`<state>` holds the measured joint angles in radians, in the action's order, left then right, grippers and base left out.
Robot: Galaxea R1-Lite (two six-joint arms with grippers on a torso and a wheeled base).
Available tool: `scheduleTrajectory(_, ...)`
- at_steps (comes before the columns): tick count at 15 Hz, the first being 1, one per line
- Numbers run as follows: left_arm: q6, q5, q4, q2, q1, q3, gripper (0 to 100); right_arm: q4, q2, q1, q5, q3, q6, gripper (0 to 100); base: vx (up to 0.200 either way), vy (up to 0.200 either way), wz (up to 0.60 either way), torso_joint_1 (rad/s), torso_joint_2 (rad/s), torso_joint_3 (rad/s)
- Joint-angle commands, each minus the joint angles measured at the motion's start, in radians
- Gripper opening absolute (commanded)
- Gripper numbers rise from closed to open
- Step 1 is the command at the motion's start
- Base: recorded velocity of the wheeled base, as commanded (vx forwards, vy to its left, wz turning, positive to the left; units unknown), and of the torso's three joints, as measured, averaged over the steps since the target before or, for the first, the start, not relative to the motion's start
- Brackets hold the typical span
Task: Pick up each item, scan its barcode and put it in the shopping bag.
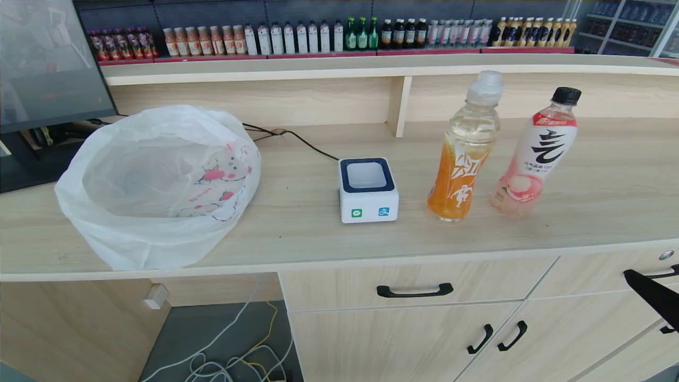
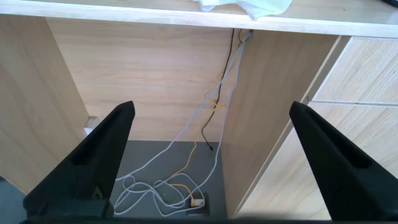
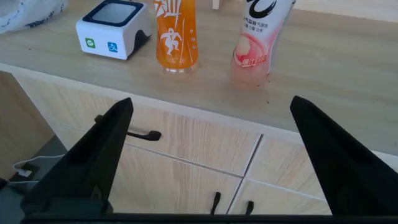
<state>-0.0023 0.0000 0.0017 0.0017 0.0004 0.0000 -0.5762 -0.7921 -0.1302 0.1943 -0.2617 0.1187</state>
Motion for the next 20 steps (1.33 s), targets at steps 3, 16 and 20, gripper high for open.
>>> scheduleTrajectory(3, -0.001, 0.000, 0.000, 0.000, 0.000, 0.000, 100, -0.065, -0.141, -0.046, -0.001, 0.001, 0.010, 100, 0.000, 0.000, 0.00, 0.000, 0.00, 0.000)
scheduleTrajectory(16, -0.001, 0.000, 0.000, 0.000, 0.001, 0.000, 100, -0.114, -0.322, -0.088, -0.001, -0.065, 0.027, 100, 0.000, 0.000, 0.00, 0.000, 0.00, 0.000)
scheduleTrajectory(20, -0.001, 0.000, 0.000, 0.000, 0.000, 0.000, 100, -0.140, -0.432, -0.088, -0.006, -0.146, 0.030, 100, 0.000, 0.000, 0.00, 0.000, 0.00, 0.000)
